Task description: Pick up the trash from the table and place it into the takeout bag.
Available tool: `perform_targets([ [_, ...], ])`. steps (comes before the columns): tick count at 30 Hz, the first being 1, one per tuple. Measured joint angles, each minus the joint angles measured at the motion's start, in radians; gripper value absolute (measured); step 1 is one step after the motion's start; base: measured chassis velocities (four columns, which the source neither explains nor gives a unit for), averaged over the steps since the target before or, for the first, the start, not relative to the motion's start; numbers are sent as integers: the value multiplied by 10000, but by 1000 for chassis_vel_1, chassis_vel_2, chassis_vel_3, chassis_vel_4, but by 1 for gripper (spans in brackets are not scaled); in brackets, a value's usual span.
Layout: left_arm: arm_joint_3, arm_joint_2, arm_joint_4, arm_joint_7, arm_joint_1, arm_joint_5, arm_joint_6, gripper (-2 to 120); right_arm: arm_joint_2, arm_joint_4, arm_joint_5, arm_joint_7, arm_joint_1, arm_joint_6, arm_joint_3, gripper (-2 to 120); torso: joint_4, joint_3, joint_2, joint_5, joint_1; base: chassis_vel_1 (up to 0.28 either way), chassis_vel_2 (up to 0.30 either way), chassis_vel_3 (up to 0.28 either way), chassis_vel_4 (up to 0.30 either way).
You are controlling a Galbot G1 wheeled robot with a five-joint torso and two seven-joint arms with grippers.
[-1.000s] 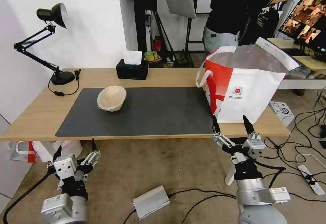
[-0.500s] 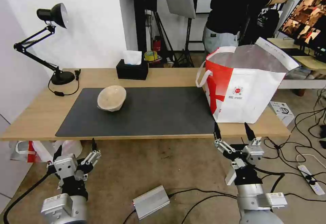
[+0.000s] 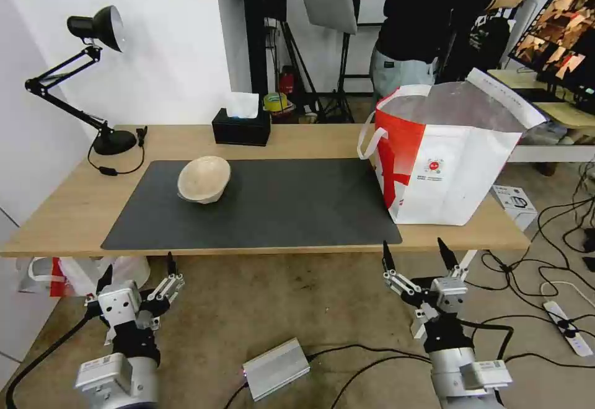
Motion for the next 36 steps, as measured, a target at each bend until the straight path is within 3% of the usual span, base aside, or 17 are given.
perform_targets([
  [36, -28, 2, 0, -15, -10, -14, -13, 100, 38, -60, -125, 291, -94, -506, -221, 100, 0, 0, 0, 0, 0, 0, 0, 0, 0],
])
